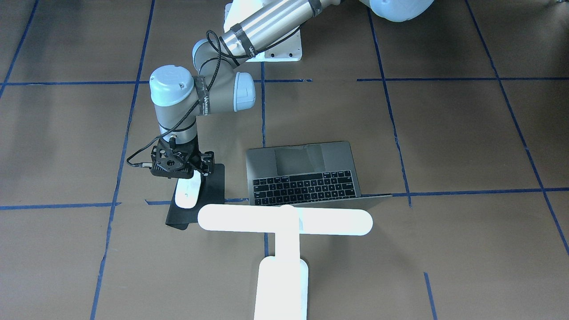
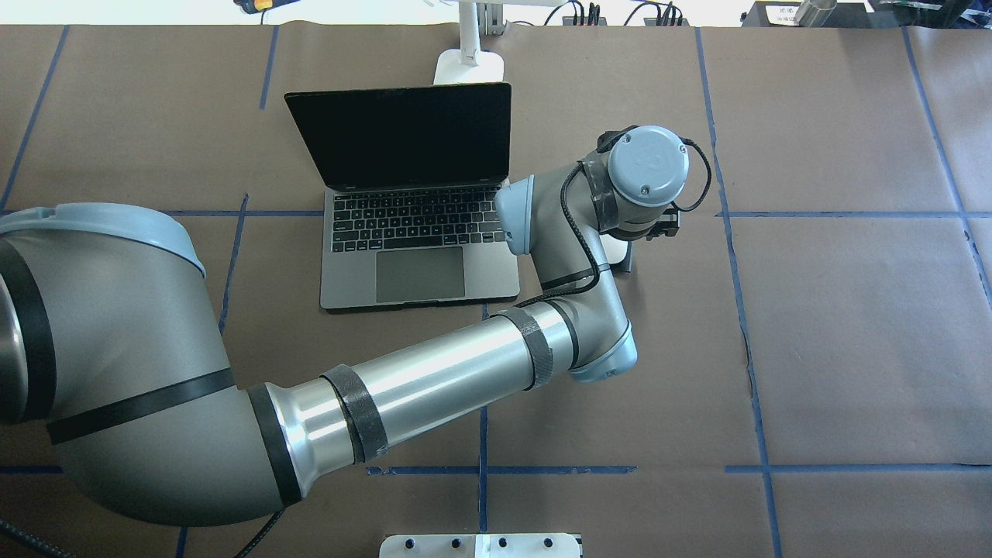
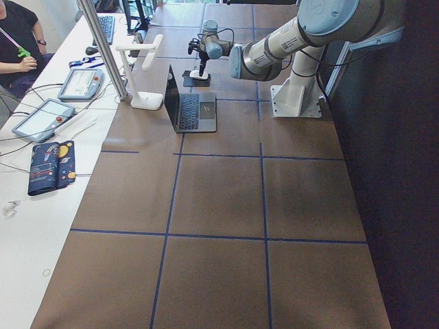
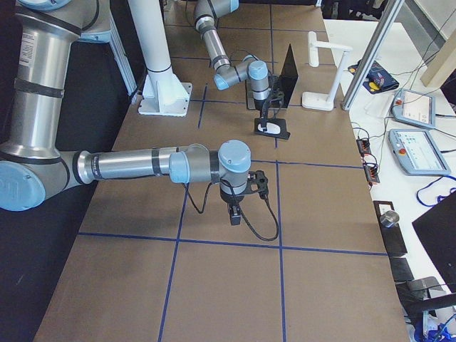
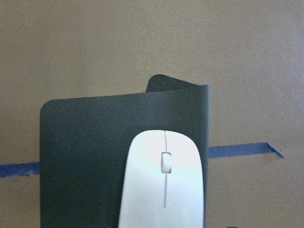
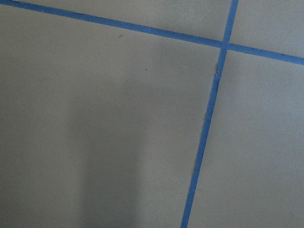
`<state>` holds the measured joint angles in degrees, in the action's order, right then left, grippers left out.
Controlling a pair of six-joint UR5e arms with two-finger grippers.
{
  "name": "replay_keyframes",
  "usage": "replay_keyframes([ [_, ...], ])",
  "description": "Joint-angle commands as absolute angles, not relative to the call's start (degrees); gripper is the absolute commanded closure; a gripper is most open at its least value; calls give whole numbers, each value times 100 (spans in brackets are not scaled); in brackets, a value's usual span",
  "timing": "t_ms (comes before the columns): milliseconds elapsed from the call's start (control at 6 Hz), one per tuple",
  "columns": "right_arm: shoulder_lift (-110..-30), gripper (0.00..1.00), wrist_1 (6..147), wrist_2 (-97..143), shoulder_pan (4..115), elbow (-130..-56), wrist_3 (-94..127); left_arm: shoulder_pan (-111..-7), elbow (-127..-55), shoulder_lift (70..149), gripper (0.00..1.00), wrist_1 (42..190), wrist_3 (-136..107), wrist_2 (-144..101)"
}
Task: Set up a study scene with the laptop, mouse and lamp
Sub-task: 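Carry the white mouse over the mouse pad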
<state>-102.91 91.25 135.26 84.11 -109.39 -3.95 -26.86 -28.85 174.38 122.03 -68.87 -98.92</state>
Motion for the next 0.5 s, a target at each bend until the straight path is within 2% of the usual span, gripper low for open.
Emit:
replay_keyframes([
  [0,-10275,0,9123,13518,8411,-10934,-387,-2716,-3179,17446,0,12182,-6847,-10098],
  [167,-10274,0,9123,13518,8411,-10934,-378,-2838,-3330,17411,0,11973,-6847,-10508],
  [333,-10257,0,9123,13509,8411,-10925,-387,-2943,-3966,17115,0,11518,-6821,-10747],
])
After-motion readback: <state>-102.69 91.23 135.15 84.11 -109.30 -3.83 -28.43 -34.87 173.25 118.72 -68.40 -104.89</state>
